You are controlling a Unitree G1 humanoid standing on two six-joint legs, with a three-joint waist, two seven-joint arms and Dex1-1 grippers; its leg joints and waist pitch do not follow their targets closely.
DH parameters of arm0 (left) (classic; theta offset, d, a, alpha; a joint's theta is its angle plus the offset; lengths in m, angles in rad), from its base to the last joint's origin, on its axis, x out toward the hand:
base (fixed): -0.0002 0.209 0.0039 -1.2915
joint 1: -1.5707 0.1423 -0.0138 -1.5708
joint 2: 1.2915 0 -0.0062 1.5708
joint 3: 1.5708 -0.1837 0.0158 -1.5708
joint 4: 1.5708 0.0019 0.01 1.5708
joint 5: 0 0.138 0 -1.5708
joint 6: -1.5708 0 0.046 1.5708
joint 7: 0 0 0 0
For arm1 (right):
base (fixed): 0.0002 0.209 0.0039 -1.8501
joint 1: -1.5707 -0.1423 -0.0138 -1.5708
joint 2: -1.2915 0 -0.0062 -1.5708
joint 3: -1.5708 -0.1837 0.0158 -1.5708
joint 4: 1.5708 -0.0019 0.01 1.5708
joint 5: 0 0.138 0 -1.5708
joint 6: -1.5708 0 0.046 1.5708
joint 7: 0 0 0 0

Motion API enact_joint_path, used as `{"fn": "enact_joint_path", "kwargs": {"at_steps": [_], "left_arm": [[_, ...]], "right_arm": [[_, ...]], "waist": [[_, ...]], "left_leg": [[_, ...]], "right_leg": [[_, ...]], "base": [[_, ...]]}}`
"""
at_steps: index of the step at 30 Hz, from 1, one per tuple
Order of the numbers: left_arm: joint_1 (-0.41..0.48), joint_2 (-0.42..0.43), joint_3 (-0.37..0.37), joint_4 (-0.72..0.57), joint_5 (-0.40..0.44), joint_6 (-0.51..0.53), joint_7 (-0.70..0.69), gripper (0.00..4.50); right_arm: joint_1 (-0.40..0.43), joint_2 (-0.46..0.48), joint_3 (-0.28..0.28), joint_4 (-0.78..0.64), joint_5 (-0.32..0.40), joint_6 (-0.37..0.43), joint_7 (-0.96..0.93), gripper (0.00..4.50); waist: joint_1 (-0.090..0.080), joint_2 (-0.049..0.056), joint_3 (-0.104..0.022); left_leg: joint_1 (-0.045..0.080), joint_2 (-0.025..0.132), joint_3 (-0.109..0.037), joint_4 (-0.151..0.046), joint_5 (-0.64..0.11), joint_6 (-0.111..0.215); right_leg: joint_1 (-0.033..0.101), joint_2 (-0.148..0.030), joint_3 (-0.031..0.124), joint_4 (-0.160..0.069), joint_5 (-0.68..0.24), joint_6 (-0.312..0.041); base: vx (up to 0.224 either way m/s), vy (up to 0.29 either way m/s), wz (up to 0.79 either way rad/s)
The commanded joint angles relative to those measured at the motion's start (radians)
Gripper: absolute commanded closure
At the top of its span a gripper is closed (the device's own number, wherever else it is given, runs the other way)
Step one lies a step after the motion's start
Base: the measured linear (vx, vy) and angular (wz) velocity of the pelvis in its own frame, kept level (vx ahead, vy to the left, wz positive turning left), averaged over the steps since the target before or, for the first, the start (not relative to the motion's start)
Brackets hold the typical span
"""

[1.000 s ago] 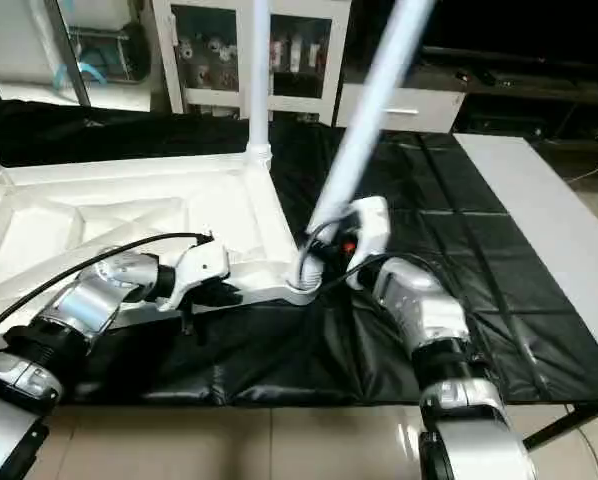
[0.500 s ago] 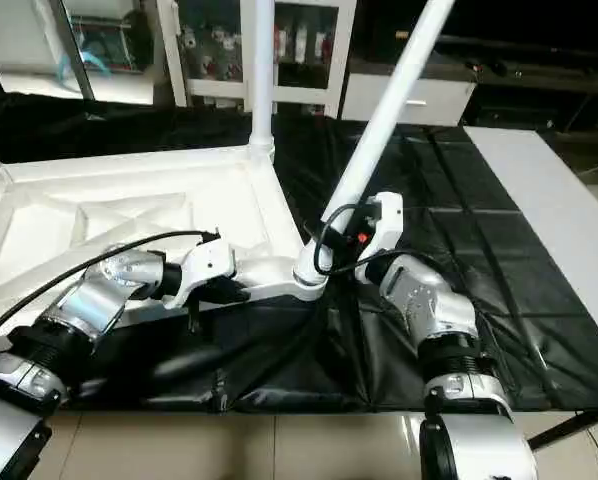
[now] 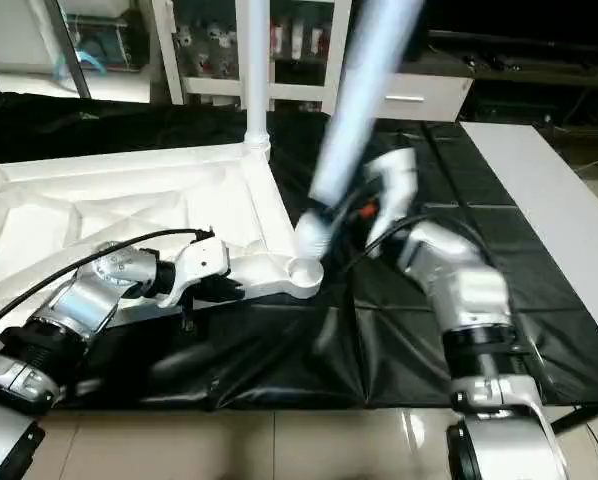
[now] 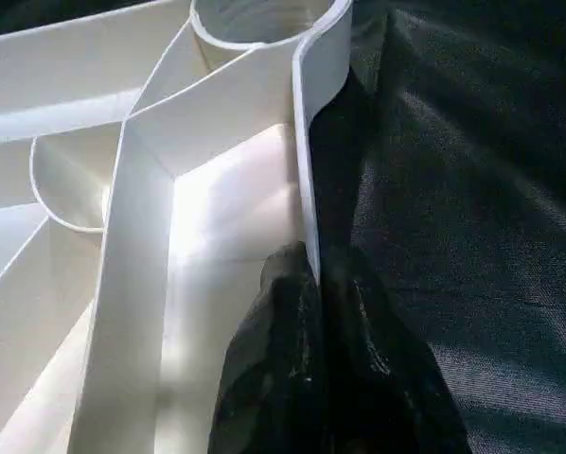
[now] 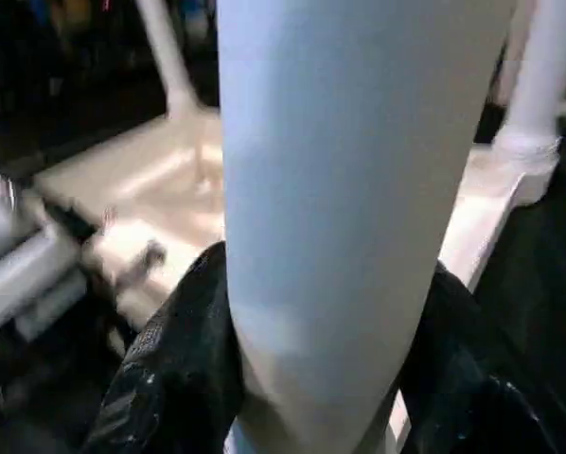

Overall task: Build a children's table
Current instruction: Insert table leg to table base

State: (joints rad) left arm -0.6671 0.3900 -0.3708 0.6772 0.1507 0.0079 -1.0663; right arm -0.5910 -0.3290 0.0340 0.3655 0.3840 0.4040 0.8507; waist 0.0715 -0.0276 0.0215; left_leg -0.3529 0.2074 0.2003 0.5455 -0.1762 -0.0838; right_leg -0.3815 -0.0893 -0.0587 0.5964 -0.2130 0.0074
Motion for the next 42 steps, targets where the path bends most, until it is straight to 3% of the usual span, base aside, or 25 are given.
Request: {"fn": "enact_joint_path", "kwargs": {"at_steps": [1, 4, 6, 14, 24, 37, 42], "left_arm": [[0.05, 0.017, -0.069, 0.054, 0.069, 0.028, -0.021, 4.5], [0.049, 0.016, -0.074, 0.053, 0.074, 0.025, -0.022, 4.5], [0.05, 0.016, -0.076, 0.05, 0.075, 0.028, -0.021, 4.5], [0.058, 0.018, -0.077, 0.035, 0.076, 0.033, -0.024, 4.5], [0.068, 0.021, -0.079, 0.022, 0.076, 0.042, -0.023, 4.5], [0.084, 0.029, -0.075, -0.003, 0.07, 0.056, -0.019, 4.5], [0.091, 0.033, -0.073, -0.013, 0.071, 0.06, -0.017, 4.5]], "right_arm": [[-0.004, -0.027, 0.018, -0.007, -0.038, -0.02, 0.009, 2.65], [-0.017, -0.039, 0.075, 0.053, -0.134, -0.064, -0.014, 2.65], [-0.024, -0.039, 0.087, 0.071, -0.148, -0.076, -0.025, 2.65], [-0.041, -0.018, 0.081, 0.113, -0.142, -0.085, -0.012, 2.65], [-0.101, 0.03, 0.063, 0.211, -0.134, -0.122, 0.003, 2.65], [-0.126, 0.069, 0.036, 0.322, -0.139, -0.194, -0.012, 2.65], [-0.136, 0.08, 0.01, 0.377, -0.138, -0.224, -0.024, 2.65]], "waist": [[0.004, 0.003, -0.041], [0.004, 0.002, -0.042], [0.004, 0.0, -0.041], [0.001, -0.001, -0.041], [-0.003, -0.008, -0.042], [-0.003, -0.012, -0.041], [-0.005, -0.013, -0.041]], "left_leg": [[0.009, 0.031, -0.013, -0.053, -0.167, 0.004], [0.007, 0.027, -0.01, -0.047, -0.134, 0.016], [0.007, 0.026, -0.009, -0.046, -0.146, 0.019], [0.009, 0.028, -0.01, -0.045, -0.161, 0.026], [0.007, 0.028, -0.009, -0.039, -0.128, 0.051], [0.008, 0.029, -0.01, -0.04, -0.16, 0.036], [0.008, 0.028, -0.01, -0.039, -0.154, 0.036]], "right_leg": [[0.034, -0.051, 0.04, -0.056, -0.028, -0.22], [0.036, -0.049, 0.039, -0.049, 0.039, -0.236], [0.038, -0.051, 0.04, -0.051, 0.015, -0.24], [0.036, -0.05, 0.041, -0.049, 0.002, -0.245], [0.039, -0.05, 0.041, -0.042, 0.041, -0.266], [0.036, -0.053, 0.042, -0.044, -0.029, -0.254], [0.035, -0.052, 0.043, -0.042, -0.015, -0.255]], "base": [[0.0, 0.0, 0.0], [0.0, 0.0, 0.0], [0.0, 0.0, 0.0], [0.0, 0.0, 0.0], [0.0, 0.0, 0.0], [0.0, 0.0, 0.0], [0.0, 0.0, 0.0]]}}
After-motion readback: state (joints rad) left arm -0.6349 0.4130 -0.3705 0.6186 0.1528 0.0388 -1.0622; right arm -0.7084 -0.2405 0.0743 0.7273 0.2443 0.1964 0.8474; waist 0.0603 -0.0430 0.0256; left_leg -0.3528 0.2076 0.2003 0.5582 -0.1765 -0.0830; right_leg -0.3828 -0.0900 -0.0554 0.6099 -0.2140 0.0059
